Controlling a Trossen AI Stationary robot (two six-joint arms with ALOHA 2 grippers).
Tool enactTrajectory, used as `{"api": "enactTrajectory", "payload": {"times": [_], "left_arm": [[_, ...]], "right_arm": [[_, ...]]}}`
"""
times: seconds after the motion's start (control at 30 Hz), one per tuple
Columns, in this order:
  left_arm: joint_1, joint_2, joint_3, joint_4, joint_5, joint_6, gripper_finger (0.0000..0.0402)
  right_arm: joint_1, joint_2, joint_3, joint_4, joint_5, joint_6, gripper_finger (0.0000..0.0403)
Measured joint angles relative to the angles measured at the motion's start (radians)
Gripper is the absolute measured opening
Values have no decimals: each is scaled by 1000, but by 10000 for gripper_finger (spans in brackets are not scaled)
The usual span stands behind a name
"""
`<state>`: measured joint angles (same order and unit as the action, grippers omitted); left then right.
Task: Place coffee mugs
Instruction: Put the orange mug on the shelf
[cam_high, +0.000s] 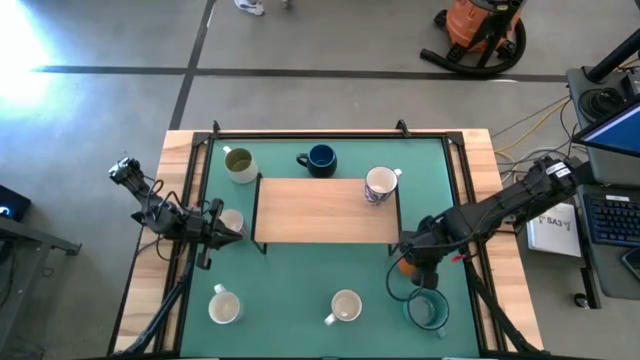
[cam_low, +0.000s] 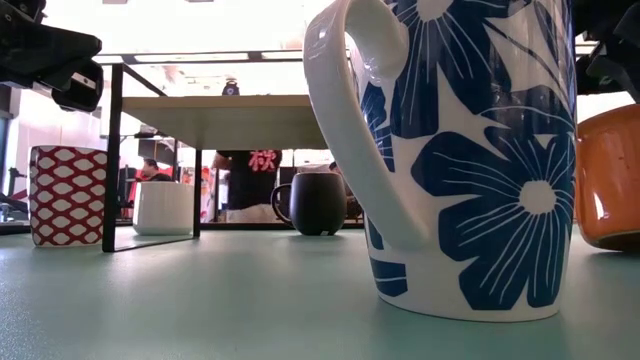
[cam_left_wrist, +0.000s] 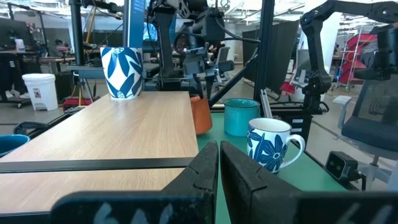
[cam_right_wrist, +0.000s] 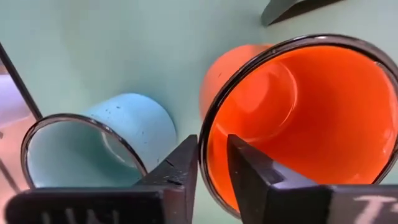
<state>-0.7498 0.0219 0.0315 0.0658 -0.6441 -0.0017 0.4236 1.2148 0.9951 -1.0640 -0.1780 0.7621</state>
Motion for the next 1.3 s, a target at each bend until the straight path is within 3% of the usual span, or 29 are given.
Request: {"api": "enactTrajectory", "payload": {"times": [0.27,0.5,0.77,0.87,1.3], "left_arm": [[0,0,0,0,0,0,0],[0,0,0,0,0,0,0],[0,0,0,0,0,0,0],[0,0,0,0,0,0,0],[0,0,0,-2,0,0,0]], "right_arm": [[15,24,-30,54,29,-43,95],[40,137,-36,65,28,-137,95],[55,246,-17,61,-3,-187,45],[64,250,4,28,14,-181,21],[152,222,103,16,-61,-42,15]]}}
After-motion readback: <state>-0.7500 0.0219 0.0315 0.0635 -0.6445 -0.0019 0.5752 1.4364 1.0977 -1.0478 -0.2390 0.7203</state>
